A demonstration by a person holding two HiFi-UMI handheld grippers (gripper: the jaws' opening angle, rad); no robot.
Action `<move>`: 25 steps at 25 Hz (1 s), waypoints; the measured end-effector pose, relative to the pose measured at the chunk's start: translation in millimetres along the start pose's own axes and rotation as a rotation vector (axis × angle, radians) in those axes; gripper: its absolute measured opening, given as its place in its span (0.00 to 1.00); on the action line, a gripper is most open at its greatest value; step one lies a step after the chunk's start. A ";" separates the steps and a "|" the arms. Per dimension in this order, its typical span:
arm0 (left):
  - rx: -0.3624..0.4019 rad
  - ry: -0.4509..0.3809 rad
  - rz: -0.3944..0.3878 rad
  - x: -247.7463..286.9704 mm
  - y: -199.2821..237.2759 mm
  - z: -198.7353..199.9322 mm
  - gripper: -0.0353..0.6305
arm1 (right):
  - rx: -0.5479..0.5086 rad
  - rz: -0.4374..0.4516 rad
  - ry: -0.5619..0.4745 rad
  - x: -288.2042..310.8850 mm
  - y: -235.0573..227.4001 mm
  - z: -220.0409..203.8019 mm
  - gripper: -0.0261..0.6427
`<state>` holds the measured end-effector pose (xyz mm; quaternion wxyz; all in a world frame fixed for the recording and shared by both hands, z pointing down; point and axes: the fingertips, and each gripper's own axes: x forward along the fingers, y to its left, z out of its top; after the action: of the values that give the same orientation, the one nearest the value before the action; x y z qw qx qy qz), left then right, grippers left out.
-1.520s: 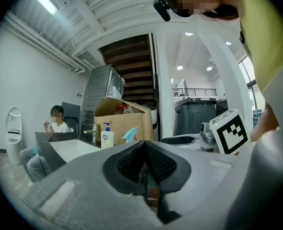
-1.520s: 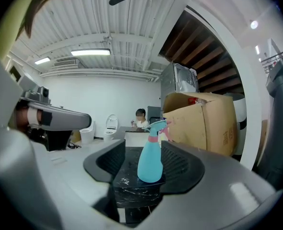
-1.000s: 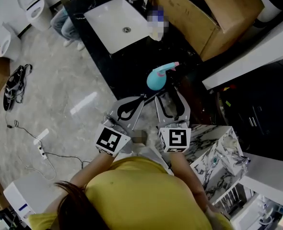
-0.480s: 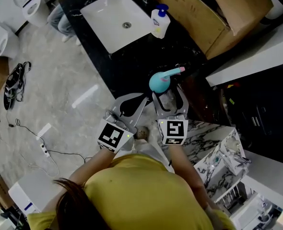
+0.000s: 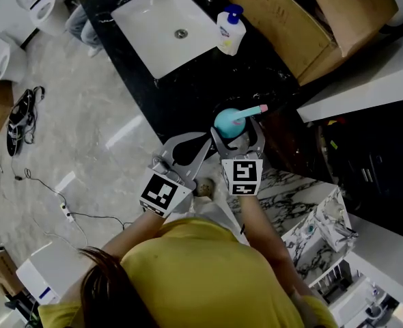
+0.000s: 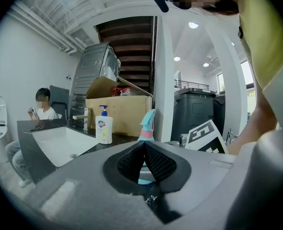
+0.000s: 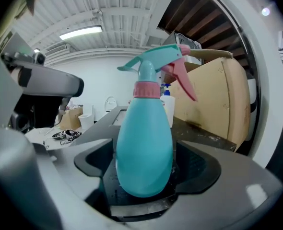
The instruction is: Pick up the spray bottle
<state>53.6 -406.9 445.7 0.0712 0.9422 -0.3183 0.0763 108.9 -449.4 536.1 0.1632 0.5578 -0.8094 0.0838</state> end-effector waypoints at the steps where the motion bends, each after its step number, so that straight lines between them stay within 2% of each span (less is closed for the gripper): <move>1: 0.000 0.003 0.001 0.6 1.9 0.0 0.06 | -0.002 0.002 0.004 3.4 0.3 -0.3 0.63; 13: -0.007 0.019 0.021 -2.6 12.5 -4.8 0.06 | -0.009 -0.001 -0.013 13.6 -1.9 -5.9 0.62; 20: -0.002 0.006 0.028 -6.8 11.4 -0.8 0.06 | -0.032 -0.003 -0.045 6.8 0.1 11.1 0.62; 25: 0.005 -0.003 0.028 -12.2 5.7 5.1 0.06 | -0.042 -0.021 -0.070 -12.5 0.7 39.1 0.62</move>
<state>41.0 -405.2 438.9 0.0673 0.9380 -0.3313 0.0768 105.6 -450.6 495.2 0.1476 0.5653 -0.8103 0.0455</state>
